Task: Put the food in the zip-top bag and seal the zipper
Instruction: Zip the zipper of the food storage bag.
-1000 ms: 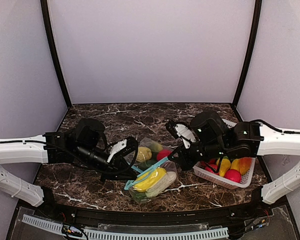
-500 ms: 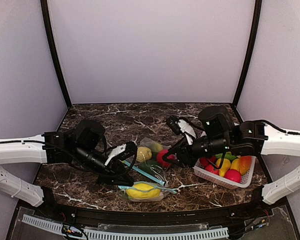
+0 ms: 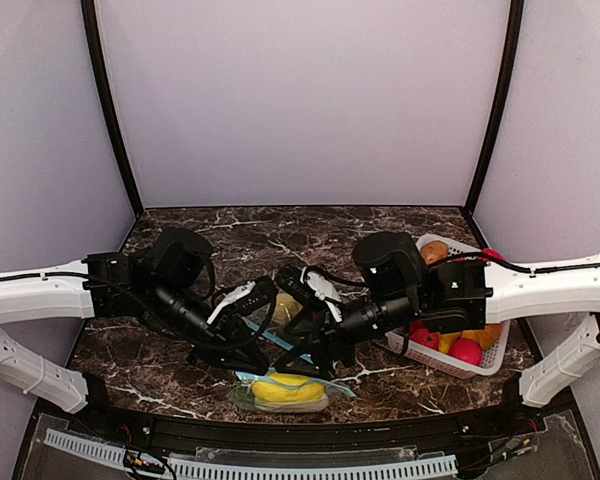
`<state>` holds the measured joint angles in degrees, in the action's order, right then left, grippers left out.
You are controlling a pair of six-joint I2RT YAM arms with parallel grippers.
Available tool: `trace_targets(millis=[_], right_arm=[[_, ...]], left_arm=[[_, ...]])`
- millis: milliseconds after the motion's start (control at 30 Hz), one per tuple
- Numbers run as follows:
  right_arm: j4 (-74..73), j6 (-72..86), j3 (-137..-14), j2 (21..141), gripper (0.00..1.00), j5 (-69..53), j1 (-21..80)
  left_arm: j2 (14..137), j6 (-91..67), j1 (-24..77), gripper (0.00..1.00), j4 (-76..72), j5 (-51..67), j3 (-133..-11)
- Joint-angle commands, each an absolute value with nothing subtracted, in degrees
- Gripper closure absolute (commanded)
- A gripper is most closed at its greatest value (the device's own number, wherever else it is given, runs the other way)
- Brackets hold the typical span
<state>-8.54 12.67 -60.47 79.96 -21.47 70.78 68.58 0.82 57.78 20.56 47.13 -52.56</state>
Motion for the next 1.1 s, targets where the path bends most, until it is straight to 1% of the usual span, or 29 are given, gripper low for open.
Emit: trace_targets(millis=[0, 467, 800, 967, 1067], right_arm=[[-2.62, 12.93, -59.83, 80.98, 0.15, -22.38, 73.65], [-0.29, 14.79, -56.91, 82.87, 0.15, -17.77, 77.42], [5.58, 18.35, -50.22, 76.04, 0.13, -14.72, 77.53], [5.38, 17.71, -51.65, 78.06, 0.15, -15.85, 77.72], [5.17, 16.8, -52.79, 79.42, 0.18, -15.99, 77.84]], left_arm=[[68.59, 0.34, 58.01, 0.99, 21.45, 49.04, -53.66], [67.59, -3.87, 58.08, 0.99, 18.73, 49.58, -53.41], [66.99, -4.62, 57.92, 0.99, 17.61, 49.99, -51.8], [67.55, -5.32, 57.97, 0.99, 16.57, 51.53, -52.29], [67.83, -5.55, 57.99, 0.99, 16.28, 51.94, -52.38]])
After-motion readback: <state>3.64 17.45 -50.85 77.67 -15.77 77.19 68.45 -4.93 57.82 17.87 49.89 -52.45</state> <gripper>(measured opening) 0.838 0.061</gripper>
